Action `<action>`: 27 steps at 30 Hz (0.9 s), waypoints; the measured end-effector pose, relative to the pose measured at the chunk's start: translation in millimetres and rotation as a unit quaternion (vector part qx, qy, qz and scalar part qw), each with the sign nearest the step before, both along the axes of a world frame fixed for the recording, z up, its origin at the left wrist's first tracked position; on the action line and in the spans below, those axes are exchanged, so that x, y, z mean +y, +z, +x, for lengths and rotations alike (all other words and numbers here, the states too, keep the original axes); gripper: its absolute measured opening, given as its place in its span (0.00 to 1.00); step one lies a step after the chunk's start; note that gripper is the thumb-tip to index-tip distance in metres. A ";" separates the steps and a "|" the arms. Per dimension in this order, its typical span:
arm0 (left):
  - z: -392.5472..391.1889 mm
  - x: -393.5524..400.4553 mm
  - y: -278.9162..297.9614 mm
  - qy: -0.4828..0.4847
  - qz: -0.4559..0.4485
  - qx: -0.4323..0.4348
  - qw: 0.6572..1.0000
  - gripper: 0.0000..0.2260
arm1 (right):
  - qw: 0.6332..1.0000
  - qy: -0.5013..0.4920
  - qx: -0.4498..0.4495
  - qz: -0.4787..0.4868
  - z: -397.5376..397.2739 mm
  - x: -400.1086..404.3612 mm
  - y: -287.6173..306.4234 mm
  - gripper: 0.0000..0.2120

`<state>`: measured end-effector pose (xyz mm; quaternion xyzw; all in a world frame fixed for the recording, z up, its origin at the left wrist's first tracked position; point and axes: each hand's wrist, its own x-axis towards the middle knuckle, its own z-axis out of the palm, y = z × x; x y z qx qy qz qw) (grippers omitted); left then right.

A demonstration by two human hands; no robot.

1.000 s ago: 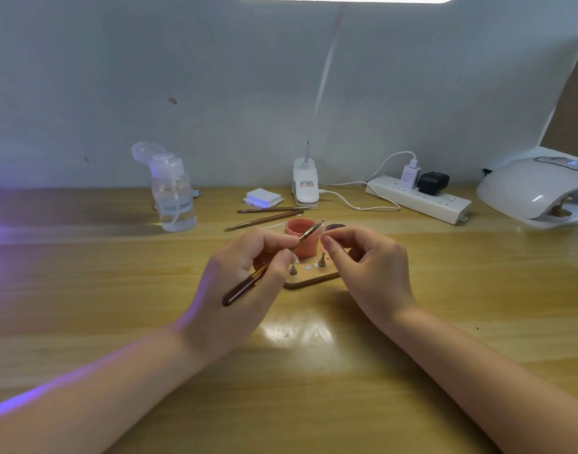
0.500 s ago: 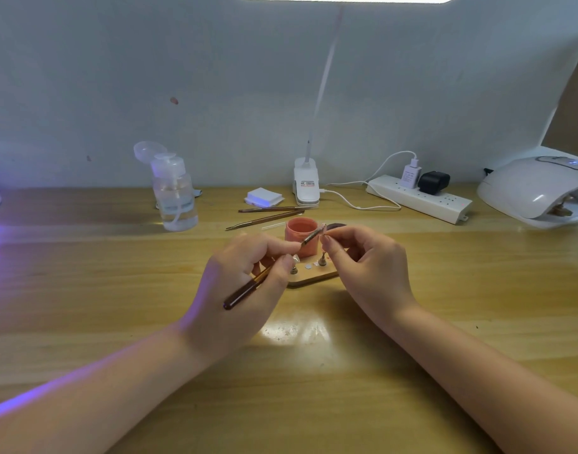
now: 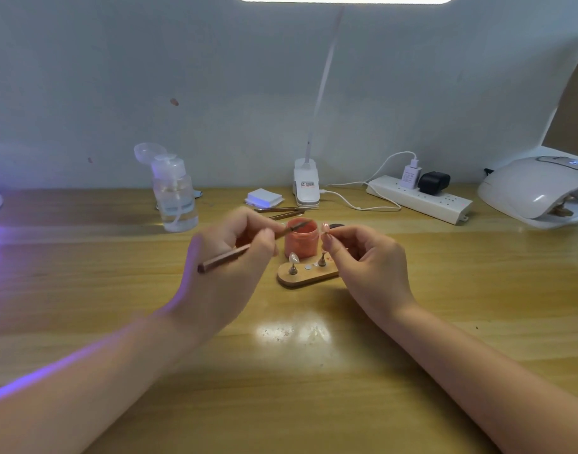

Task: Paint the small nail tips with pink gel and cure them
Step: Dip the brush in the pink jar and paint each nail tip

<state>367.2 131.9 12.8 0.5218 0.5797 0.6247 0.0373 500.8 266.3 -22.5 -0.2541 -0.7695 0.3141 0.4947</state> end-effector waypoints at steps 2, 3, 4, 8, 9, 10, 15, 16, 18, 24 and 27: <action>-5.8 12.8 14.3 0.034 -0.013 -0.045 0.998 0.07 | 1.000 0.000 -0.001 0.001 -0.5 -0.1 -0.4 0.06; -10.2 21.2 22.4 0.055 -0.025 -0.064 0.996 0.08 | 1.000 0.001 -0.003 0.004 -0.9 -0.4 -0.6 0.07; -16.0 30.8 30.4 0.078 -0.048 -0.078 0.993 0.08 | 1.000 0.002 -0.006 0.009 -1.2 -0.7 -0.8 0.07; -34.3 71.7 59.2 0.105 -0.224 -0.065 0.967 0.09 | 1.000 -0.003 -0.005 0.019 -0.9 -0.9 -1.0 0.06; -35.7 80.0 63.4 0.094 -0.264 -0.063 0.958 0.08 | 1.000 -0.004 -0.002 0.020 -0.8 -0.8 -1.1 0.06; -35.9 86.4 66.2 0.084 -0.297 -0.059 0.949 0.07 | 1.000 -0.004 -0.002 0.021 -0.8 -0.7 -1.3 0.05; -32.1 101.5 67.0 0.052 -0.414 -0.026 0.908 0.03 | 1.000 -0.006 0.000 0.023 -1.3 -0.6 -1.2 0.04; -31.4 102.7 66.0 0.050 -0.429 -0.032 0.902 0.03 | 1.000 -0.007 0.000 0.023 -1.1 -0.7 -1.0 0.04; -29.3 104.2 62.5 0.046 -0.448 -0.048 0.891 0.02 | 1.000 -0.005 -0.001 0.025 -0.8 -1.2 -0.6 0.05; -34.4 102.3 57.1 0.052 -0.436 -0.078 0.895 0.05 | 1.000 -0.007 -0.006 0.029 -0.5 -1.4 0.2 0.04; -44.1 93.5 61.9 0.046 -0.387 -0.158 0.907 0.04 | 1.000 -0.009 -0.006 0.029 -0.2 -1.7 0.1 0.04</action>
